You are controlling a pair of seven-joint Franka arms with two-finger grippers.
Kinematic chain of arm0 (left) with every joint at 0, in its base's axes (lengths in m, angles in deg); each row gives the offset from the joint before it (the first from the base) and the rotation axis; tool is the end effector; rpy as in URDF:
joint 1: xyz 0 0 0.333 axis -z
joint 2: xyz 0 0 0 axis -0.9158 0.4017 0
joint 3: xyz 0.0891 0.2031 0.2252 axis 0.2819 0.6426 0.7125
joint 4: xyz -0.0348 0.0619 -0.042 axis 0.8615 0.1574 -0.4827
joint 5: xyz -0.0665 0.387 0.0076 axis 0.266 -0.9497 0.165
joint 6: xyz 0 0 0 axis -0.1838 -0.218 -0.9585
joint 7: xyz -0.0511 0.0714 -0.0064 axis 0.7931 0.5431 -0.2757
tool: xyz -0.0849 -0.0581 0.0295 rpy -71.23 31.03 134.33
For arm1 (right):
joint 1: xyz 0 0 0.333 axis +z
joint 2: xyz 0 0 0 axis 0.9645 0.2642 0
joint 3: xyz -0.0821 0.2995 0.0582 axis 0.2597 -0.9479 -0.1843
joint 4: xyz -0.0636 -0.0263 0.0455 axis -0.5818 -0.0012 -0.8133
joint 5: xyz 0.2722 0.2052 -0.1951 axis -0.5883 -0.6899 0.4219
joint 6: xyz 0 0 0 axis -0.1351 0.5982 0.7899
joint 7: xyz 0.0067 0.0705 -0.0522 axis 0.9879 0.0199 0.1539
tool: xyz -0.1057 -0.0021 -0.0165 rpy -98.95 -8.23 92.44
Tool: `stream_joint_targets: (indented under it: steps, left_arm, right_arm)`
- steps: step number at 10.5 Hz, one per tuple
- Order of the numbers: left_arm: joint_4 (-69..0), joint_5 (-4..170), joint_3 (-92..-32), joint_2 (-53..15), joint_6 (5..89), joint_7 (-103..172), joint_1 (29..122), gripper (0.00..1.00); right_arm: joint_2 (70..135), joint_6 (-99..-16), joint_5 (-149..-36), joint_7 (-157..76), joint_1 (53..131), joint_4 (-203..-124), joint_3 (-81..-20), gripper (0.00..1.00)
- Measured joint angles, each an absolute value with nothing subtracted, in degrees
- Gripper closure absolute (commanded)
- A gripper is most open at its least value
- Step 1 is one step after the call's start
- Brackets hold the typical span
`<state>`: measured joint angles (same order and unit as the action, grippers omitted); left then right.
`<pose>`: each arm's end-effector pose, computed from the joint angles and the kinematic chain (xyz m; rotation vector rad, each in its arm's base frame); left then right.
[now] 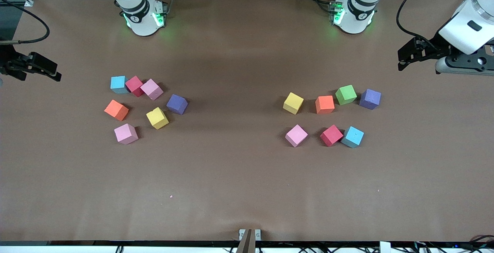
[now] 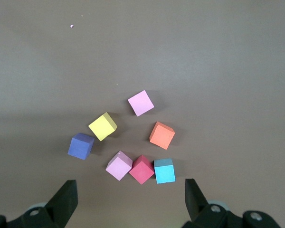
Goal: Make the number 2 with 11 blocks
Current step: 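Move both grippers out toward the two groups of cubes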
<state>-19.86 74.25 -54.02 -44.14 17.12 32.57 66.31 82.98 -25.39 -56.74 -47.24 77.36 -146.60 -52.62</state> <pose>0.5421 -0.1002 0.6549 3.1350 -0.1652 0.0282 0.5625 -0.0021 0.6474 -3.1252 0.0659 0.0509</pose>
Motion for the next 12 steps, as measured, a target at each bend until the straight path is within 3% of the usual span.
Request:
stream_joint_targets:
  steps: [8,12]
  left_arm:
    - [-20.3,74.3,-53.8,-43.7,16.7,32.4,65.2,0.0]
    - [-23.6,74.5,-54.2,-40.3,16.9,32.4,64.2,0.0]
  right_arm:
    - [83.1,-25.1,-56.7,-47.2,77.4,-146.7,-52.6,0.0]
    - [83.4,-24.9,-56.7,-47.2,77.4,-146.9,-52.6,0.0]
